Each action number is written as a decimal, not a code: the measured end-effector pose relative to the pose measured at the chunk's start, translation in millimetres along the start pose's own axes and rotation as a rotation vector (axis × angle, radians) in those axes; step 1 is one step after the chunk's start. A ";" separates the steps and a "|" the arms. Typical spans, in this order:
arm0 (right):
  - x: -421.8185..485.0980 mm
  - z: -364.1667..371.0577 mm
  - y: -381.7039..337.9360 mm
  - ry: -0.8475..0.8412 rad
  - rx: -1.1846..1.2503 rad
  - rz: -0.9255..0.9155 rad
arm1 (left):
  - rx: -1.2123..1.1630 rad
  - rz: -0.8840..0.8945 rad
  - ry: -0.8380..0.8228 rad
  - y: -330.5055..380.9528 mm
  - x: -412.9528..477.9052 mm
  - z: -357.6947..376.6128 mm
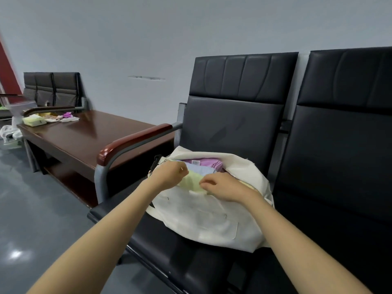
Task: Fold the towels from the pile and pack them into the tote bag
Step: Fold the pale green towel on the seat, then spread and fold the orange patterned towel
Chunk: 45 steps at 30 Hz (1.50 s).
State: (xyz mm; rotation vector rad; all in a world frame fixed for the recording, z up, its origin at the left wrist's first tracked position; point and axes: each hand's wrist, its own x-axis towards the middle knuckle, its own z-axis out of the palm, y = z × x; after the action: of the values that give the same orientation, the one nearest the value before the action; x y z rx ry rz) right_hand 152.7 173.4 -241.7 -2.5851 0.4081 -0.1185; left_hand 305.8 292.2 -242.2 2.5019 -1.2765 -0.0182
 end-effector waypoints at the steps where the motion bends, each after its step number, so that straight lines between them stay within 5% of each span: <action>1: -13.7 -9.7 7.7 0.050 0.027 0.016 | -0.053 0.025 0.051 13.8 -5.2 3.6; 7: -127.3 -69.3 80.6 0.216 0.067 0.260 | -0.186 0.196 0.052 125.1 -27.0 40.1; 17: -381.5 -151.2 202.5 0.487 -0.037 0.720 | -0.337 0.524 -0.299 374.7 -60.2 119.3; 25: -513.9 -160.6 263.8 0.507 -0.132 0.978 | -0.423 0.686 -0.522 522.9 -113.2 188.7; 35: -568.5 -103.4 337.9 0.430 -0.036 1.317 | -0.237 0.606 -0.552 572.4 -143.5 281.3; 41: -584.7 -69.0 352.7 0.858 -0.066 1.286 | -0.176 0.565 -0.506 563.9 -141.9 303.4; 45: -580.5 -63.6 350.6 0.835 -0.207 1.306 | -0.509 0.481 -0.492 563.9 -142.3 291.6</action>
State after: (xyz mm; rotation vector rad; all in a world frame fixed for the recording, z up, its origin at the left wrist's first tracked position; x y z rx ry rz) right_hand -502.3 34.6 -367.2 -1.7990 2.3229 -0.6758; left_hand -268.8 14.9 -369.9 1.7657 -1.7601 -0.7774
